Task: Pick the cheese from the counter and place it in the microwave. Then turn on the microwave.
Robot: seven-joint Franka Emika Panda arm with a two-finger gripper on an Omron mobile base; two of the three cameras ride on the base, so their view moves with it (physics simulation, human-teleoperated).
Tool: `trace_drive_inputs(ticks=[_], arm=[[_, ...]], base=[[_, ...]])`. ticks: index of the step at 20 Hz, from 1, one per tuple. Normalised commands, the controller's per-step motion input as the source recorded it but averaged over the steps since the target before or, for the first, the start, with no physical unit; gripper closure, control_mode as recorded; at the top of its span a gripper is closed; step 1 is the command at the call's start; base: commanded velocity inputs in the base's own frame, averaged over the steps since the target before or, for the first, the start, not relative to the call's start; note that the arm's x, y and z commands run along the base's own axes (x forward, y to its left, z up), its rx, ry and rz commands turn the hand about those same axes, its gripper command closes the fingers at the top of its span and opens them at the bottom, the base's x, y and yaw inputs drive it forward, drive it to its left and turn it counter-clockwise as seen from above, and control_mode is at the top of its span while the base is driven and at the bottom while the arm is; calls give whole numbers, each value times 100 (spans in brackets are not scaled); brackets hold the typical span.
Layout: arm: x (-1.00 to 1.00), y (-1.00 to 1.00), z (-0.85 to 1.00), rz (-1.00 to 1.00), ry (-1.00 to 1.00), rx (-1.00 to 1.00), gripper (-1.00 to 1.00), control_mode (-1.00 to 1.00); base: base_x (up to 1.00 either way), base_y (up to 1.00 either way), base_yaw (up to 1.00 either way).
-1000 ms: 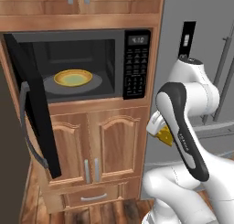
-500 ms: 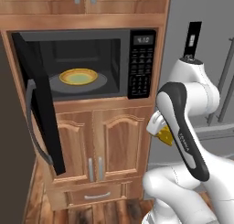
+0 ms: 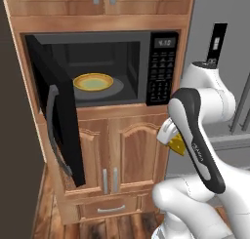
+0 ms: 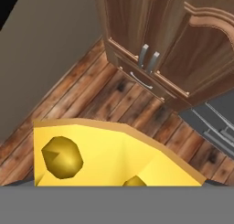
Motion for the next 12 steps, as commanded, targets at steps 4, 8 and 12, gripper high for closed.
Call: trace_drive_inputs(ticks=[4, 8, 12], arm=[[0, 0, 0, 0, 0, 0, 100, 100], [0, 0, 0, 0, 0, 0, 100, 100], [0, 0, 0, 0, 0, 0, 100, 100]], base=[[31, 46, 0], [43, 29, 0], [52, 12, 0]])
